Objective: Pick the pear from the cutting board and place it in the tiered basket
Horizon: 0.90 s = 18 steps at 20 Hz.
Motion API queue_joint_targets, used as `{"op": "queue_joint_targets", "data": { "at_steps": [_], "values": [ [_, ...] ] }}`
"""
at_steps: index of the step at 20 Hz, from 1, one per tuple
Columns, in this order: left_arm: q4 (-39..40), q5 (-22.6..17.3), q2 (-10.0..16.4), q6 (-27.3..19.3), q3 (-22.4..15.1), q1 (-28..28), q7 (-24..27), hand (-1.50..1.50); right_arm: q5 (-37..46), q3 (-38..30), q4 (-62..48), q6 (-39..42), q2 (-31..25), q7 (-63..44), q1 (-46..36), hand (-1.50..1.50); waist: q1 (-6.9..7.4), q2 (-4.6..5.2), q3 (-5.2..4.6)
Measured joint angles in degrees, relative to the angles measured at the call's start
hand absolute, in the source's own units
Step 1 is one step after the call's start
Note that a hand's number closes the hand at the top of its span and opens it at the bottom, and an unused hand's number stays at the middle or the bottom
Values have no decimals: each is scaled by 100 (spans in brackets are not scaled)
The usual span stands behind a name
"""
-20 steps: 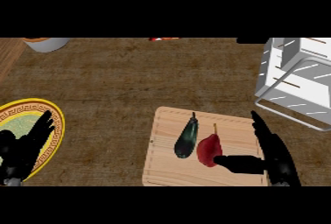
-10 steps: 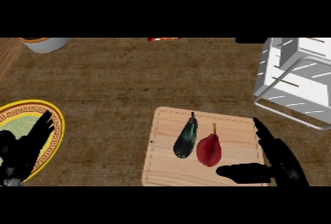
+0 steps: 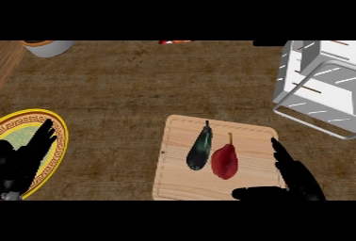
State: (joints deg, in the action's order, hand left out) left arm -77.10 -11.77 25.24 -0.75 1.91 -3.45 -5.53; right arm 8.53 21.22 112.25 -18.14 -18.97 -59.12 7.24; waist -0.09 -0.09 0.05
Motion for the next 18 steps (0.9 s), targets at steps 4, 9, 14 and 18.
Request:
{"op": "queue_joint_targets", "data": {
  "at_steps": [4, 9, 14, 18],
  "values": [
    [-103, 138, -112, 73, 106, -89, -19, 0, 60, -35, -144, 52, 178, 217, 175, -150, 5, 2, 1],
    [-156, 295, -234, 173, 244, -22, -174, 0, 84, -224, -462, 198, 402, 397, 99, -150, 8, 5, -2],
    [-123, 408, -316, 332, 434, 49, -241, 0, 305, -216, -705, 255, 710, 534, -18, -150, 10, 5, -5],
    [-167, 507, -404, 389, 505, 55, -281, 0, 426, -285, -1193, 269, 951, 779, -239, -150, 17, 7, -2]
  ]
}}
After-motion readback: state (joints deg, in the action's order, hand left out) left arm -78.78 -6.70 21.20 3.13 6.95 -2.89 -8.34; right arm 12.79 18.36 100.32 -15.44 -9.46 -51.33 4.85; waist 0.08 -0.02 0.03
